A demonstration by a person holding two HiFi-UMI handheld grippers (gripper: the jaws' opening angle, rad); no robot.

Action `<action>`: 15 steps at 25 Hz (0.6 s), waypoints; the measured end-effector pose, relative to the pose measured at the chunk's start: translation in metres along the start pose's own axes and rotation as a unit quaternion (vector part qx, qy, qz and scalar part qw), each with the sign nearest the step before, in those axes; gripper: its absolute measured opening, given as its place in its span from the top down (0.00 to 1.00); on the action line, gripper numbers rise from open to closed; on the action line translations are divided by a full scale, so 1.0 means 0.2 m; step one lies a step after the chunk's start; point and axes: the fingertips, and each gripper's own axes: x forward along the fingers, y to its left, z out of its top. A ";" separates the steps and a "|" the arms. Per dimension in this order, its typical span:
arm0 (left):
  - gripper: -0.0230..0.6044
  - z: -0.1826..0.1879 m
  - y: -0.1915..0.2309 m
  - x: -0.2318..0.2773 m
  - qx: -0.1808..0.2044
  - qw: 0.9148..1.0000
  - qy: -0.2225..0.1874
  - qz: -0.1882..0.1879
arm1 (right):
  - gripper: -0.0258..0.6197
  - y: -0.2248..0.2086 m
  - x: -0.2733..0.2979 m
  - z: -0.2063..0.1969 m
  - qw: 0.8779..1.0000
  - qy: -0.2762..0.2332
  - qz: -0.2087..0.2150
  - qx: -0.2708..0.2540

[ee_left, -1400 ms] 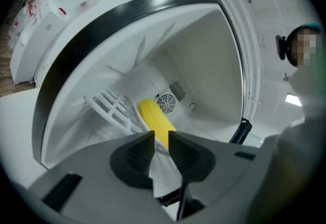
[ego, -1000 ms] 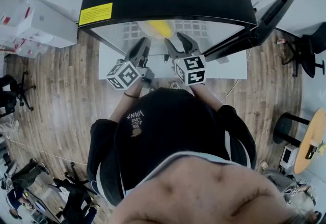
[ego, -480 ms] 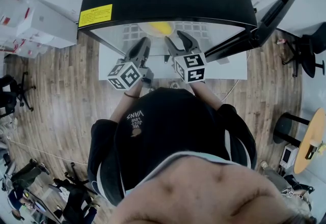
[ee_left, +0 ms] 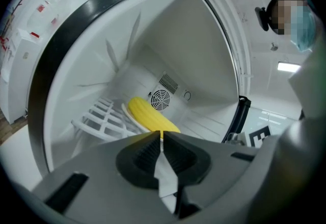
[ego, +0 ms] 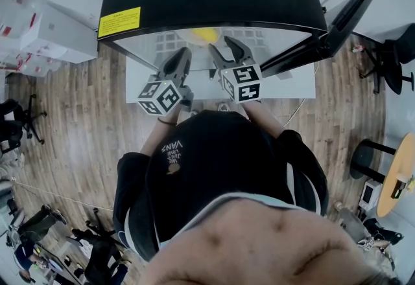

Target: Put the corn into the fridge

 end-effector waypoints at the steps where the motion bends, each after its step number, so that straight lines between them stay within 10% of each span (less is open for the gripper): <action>1: 0.92 0.00 0.00 0.00 0.001 1.000 0.001 -0.001 | 0.63 0.00 0.00 0.00 1.000 0.000 -0.001 0.000; 15: 0.92 -0.01 -0.04 0.00 0.016 1.000 0.018 -0.021 | 0.70 0.01 -0.08 0.01 1.000 -0.025 -0.016 0.009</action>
